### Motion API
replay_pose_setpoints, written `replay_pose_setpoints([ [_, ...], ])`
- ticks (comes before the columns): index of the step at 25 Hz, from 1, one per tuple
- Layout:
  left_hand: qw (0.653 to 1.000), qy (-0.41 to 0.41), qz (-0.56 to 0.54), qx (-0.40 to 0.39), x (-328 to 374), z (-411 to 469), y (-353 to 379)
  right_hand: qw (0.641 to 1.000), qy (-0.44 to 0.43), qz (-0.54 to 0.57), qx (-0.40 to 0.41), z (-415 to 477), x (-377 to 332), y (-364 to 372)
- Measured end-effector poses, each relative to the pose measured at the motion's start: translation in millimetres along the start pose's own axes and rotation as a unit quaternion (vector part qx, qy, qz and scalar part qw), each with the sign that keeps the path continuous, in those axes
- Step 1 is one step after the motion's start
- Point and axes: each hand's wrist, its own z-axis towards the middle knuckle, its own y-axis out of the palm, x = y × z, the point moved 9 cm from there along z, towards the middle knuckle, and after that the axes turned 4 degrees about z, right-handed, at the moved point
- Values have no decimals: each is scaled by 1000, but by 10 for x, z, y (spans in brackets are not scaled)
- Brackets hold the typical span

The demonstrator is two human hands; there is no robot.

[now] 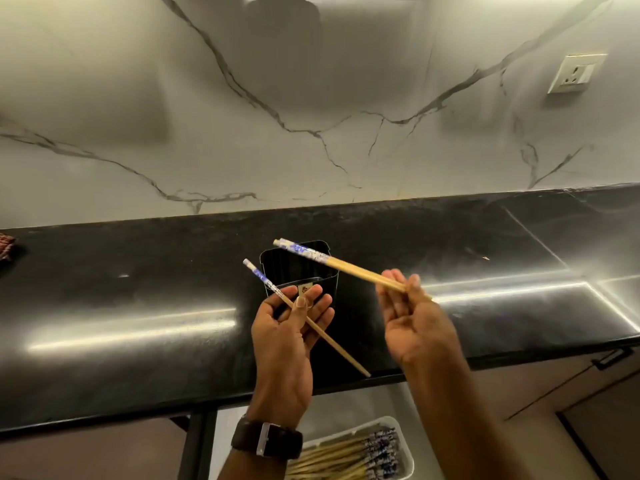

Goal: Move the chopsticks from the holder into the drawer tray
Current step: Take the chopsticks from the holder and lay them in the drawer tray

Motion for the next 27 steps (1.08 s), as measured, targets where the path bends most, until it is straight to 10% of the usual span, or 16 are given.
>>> replay_pose_setpoints([
  [17,996,-35,-37,74,-201,-167,-231,917,-8,-398,9,-658,602,-941],
  [27,950,-97,248,-163,-463,-353,-120,807,-118,-526,-240,-445,176,309],
])
